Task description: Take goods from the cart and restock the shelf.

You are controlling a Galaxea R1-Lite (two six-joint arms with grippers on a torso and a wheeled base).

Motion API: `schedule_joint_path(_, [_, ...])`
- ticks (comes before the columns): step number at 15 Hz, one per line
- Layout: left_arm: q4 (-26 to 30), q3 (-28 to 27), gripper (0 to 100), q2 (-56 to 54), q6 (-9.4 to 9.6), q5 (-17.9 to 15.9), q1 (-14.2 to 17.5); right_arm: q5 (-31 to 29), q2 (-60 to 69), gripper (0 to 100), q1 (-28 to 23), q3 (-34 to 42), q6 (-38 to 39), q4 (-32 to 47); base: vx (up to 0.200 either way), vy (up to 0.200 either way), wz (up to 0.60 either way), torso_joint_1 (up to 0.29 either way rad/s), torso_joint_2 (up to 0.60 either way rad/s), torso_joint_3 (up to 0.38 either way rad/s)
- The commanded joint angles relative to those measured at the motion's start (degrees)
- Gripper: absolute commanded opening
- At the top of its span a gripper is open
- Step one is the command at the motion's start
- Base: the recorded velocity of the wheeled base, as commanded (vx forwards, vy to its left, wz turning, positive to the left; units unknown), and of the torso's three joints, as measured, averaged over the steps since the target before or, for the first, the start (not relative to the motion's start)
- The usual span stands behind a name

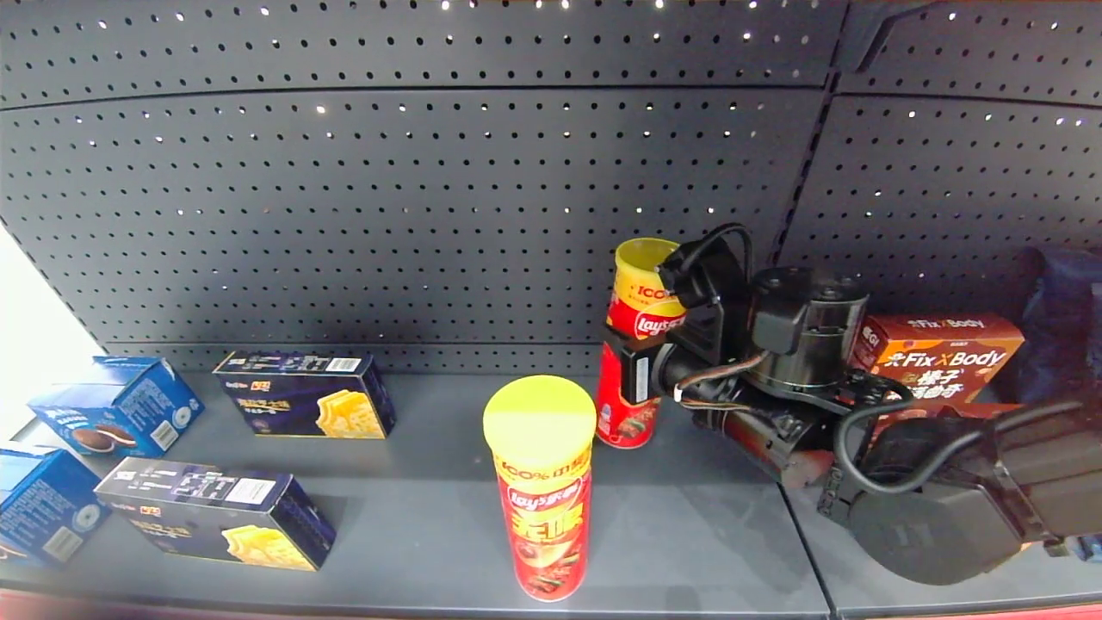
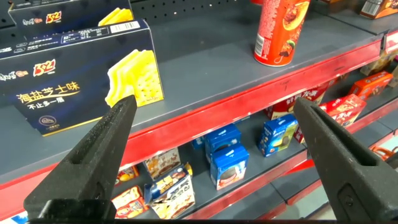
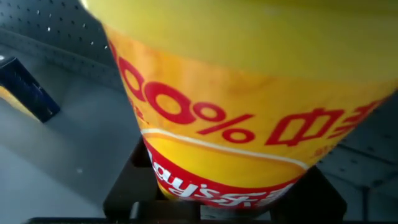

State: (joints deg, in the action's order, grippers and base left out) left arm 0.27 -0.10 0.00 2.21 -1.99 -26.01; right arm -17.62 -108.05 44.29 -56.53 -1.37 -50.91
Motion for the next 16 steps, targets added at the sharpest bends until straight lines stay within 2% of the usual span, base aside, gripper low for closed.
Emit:
schedule_joint_path(1, [0.0,0.0,100,0.0,-0.01,0.0,0.0,0.0,-3.0,0,0.1,-4.4,0.0,1.1,0.000,0.000,0.00,0.000,0.00,0.000])
schedule_joint_path(6, [0.0,0.0,100,0.0,-0.01,0.0,0.0,0.0,-7.4,0,0.1,-12.1,-1.6,4.9,0.000,0.000,0.00,0.000,0.00,0.000])
schedule_joint_path(16, [0.0,0.0,100,0.0,-0.01,0.1,0.0,-0.1,-12.4,0,0.5,-16.8,-1.6,5.0,0.000,0.000,0.00,0.000,0.00,0.000])
